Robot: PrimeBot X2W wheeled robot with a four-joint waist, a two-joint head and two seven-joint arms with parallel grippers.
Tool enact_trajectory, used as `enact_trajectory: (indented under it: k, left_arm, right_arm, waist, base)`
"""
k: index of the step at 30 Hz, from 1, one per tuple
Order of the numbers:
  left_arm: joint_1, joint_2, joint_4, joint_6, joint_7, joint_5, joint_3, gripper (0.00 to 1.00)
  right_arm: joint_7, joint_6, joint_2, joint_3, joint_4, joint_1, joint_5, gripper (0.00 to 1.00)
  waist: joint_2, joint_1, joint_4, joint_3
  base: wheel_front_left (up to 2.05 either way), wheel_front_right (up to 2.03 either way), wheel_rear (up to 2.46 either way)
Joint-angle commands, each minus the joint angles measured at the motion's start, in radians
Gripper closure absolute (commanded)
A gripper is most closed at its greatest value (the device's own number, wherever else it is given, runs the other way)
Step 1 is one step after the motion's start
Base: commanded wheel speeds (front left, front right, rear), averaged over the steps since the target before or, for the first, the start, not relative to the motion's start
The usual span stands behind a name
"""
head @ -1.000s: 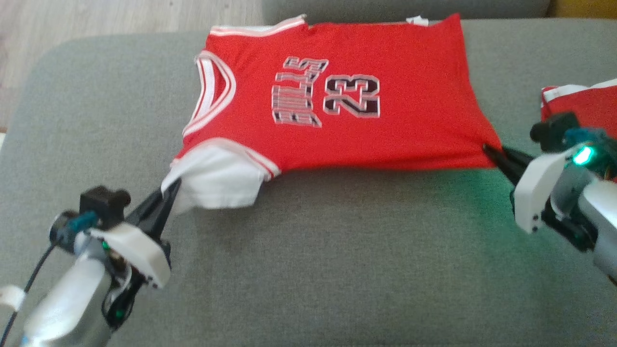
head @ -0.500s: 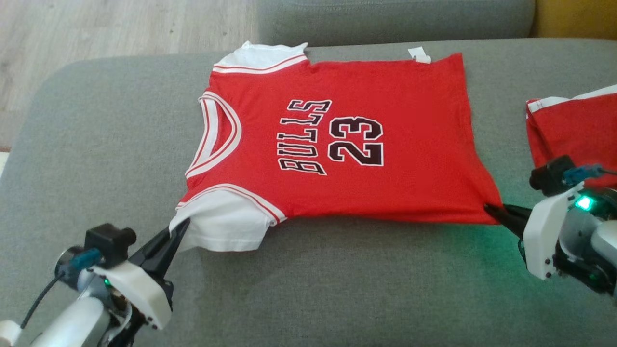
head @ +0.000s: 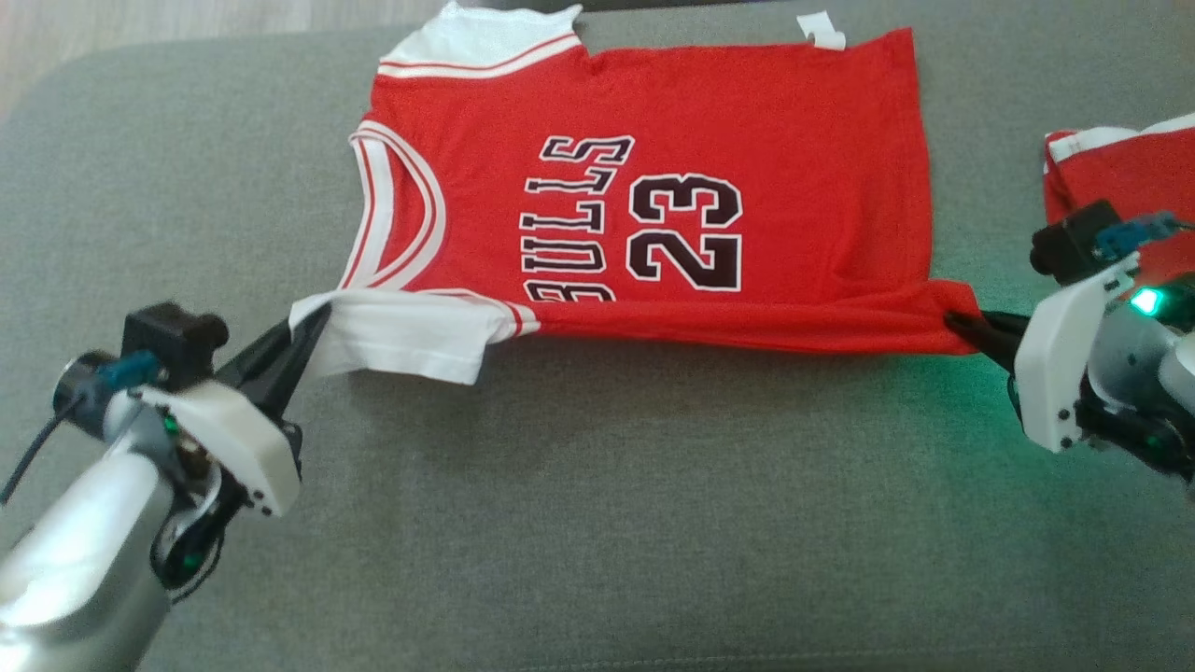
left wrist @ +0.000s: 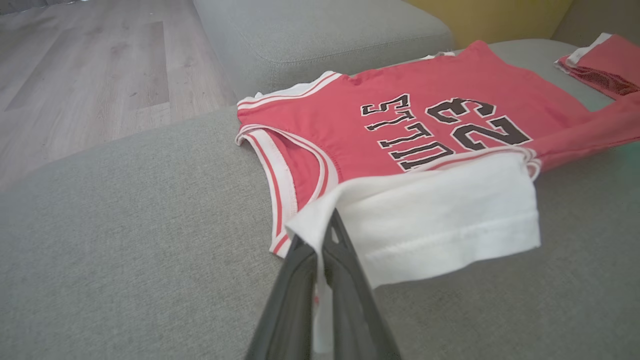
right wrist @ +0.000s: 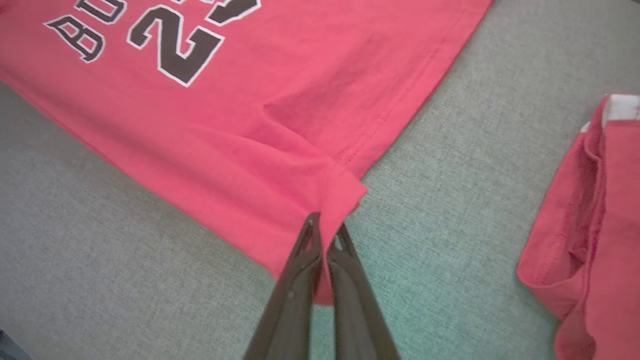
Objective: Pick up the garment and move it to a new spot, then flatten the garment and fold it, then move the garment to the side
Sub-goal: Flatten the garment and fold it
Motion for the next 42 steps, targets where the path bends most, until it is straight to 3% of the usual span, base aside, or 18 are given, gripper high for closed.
enact_trajectory:
  k: [1, 18, 19, 20, 21, 22, 29, 33, 39, 42]
  left_arm:
    - [-0.061, 0.046, -0.011, -0.001, 0.000, 0.010, 0.042, 1.00]
    - [-0.385, 0.034, 0.179, -0.014, 0.065, -0.020, -0.141, 1.00]
    - [-0.404, 0.033, 0.190, -0.014, 0.065, -0.024, -0.155, 0.82]
    - [-0.424, 0.033, 0.205, -0.014, 0.061, -0.027, -0.163, 0.38]
    - [-0.443, 0.029, 0.223, -0.014, 0.052, -0.027, -0.166, 0.07]
    - [-0.461, 0.023, 0.246, -0.014, 0.040, -0.029, -0.162, 0.00]
    - [-0.549, -0.043, 0.391, 0.041, -0.104, -0.043, -0.084, 0.00]
    - [-0.552, -0.073, 0.406, 0.072, -0.130, -0.052, -0.031, 0.00]
    - [-0.432, -0.124, 0.194, 0.134, -0.134, -0.002, 0.207, 0.00]
    - [-0.316, -0.165, 0.082, 0.141, -0.134, 0.042, 0.334, 0.00]
  right_arm:
    - [0.003, -0.001, -0.016, -0.013, -0.008, -0.014, -0.007, 1.00]
    - [0.059, -0.001, 0.043, 0.006, 0.039, -0.178, -0.056, 1.00]
    - [0.046, -0.001, 0.045, 0.003, 0.047, -0.192, -0.068, 0.00]
    - [0.028, -0.001, 0.048, 0.000, 0.057, -0.207, -0.087, 0.00]
    - [0.004, -0.001, 0.049, 0.004, 0.066, -0.225, -0.120, 0.00]
    - [-0.027, -0.001, 0.052, 0.002, 0.081, -0.241, -0.151, 0.00]
    - [-0.186, -0.001, 0.123, -0.058, 0.180, -0.262, -0.185, 0.00]
    - [-0.241, -0.001, 0.140, -0.073, 0.206, -0.244, -0.186, 0.00]
    - [-0.460, -0.001, 0.197, -0.179, 0.264, -0.197, -0.201, 0.00]
    - [-0.565, -0.001, 0.248, -0.257, 0.286, -0.153, -0.204, 0.00]
  waist:
    - [0.0000, 0.0001, -0.002, 0.012]
    - [0.0000, 0.0001, -0.020, 0.125]
    - [0.0000, 0.0001, -0.020, 0.131]
    - [0.0000, 0.0001, -0.021, 0.137]
    - [0.0000, 0.0001, -0.020, 0.142]
    - [0.0000, 0.0001, -0.020, 0.146]
    - [0.0000, 0.0001, -0.020, 0.154]
    - [0.0000, 0.0001, -0.018, 0.138]
    - [0.0000, 0.0001, -0.018, 0.088]
    - [0.0000, 0.0001, -0.024, 0.053]
  base:
    - [0.00, 0.00, 0.00]
    - [0.00, 0.00, 0.00]
    - [0.00, 0.00, 0.00]
    - [0.00, 0.00, 0.00]
    - [0.00, 0.00, 0.00]
    - [0.00, 0.00, 0.00]
    - [0.00, 0.00, 0.00]
    - [0.00, 0.00, 0.00]
    - [0.00, 0.00, 0.00]
    - [0.00, 0.00, 0.00]
